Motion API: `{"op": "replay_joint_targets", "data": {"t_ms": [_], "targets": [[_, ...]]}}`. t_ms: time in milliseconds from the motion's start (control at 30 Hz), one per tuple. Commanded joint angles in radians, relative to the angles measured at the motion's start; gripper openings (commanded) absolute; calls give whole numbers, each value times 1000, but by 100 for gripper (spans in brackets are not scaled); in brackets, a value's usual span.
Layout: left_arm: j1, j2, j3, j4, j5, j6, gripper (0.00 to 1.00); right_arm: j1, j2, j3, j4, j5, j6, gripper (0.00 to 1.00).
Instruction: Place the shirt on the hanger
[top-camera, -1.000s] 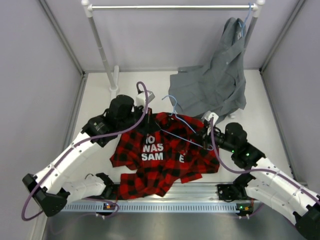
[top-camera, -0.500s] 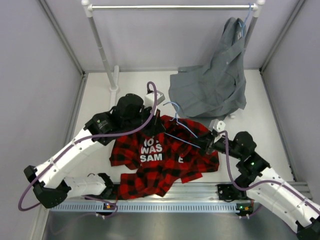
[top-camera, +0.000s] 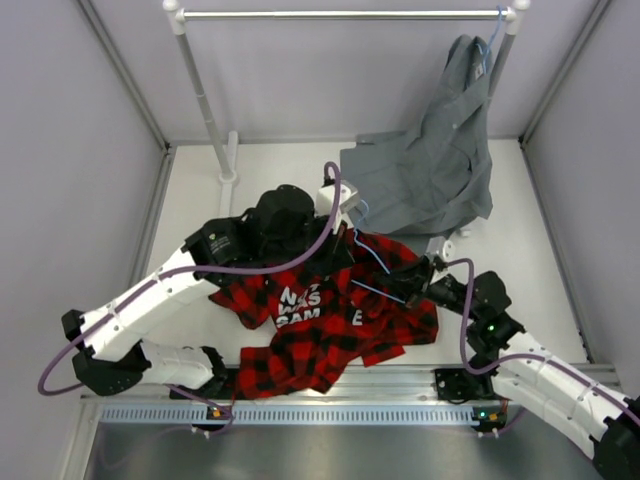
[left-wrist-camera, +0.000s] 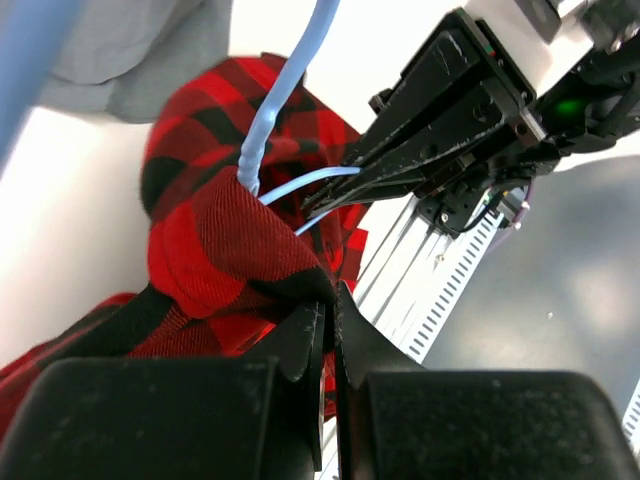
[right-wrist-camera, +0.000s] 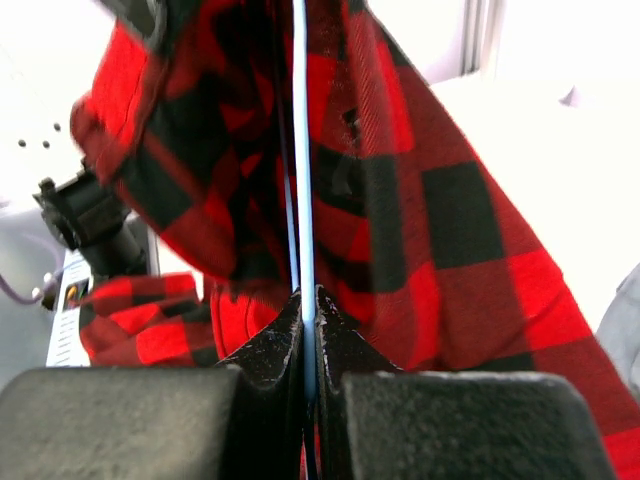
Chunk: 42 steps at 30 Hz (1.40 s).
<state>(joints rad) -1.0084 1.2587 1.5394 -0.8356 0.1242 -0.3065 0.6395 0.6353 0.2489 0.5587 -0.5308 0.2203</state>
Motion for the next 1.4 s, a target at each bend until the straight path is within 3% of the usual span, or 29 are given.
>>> {"op": "replay_joint_targets", "data": {"t_ms": [0,233,367,500,667,900,933,1067,1133,1167,1233,1367], "targets": [[-58,16,44,3,-6,20,0,14,-58,-16,228,49,39,0],[-82,-19,-2,-5,-113,24,0,14,-186,-66,233,109,59,0],[-82,-7,48,-46,-277,10,0,15,-212,-111,340,112,111,0],[-82,19,96,-45,-258,21,0,15,-186,-158,467,101,139,0],[-84,45,131,-43,-256,3,0,15,-151,-165,506,112,139,0],[-101,64,133,3,-132,1,15,17,-137,-149,514,114,122,0],[-107,64,125,15,-100,4,17,17,-141,-149,515,114,120,0],[-110,39,107,44,-31,32,57,17,-151,-151,515,120,108,0],[-110,2,107,44,-47,50,80,17,-160,-157,514,132,105,0],[-110,-13,103,44,-107,62,86,19,-160,-160,515,140,100,0],[-110,-57,106,44,-185,84,98,15,-161,-168,521,146,99,0],[-110,-105,159,41,-291,183,98,15,-164,-174,527,155,85,0]]}}
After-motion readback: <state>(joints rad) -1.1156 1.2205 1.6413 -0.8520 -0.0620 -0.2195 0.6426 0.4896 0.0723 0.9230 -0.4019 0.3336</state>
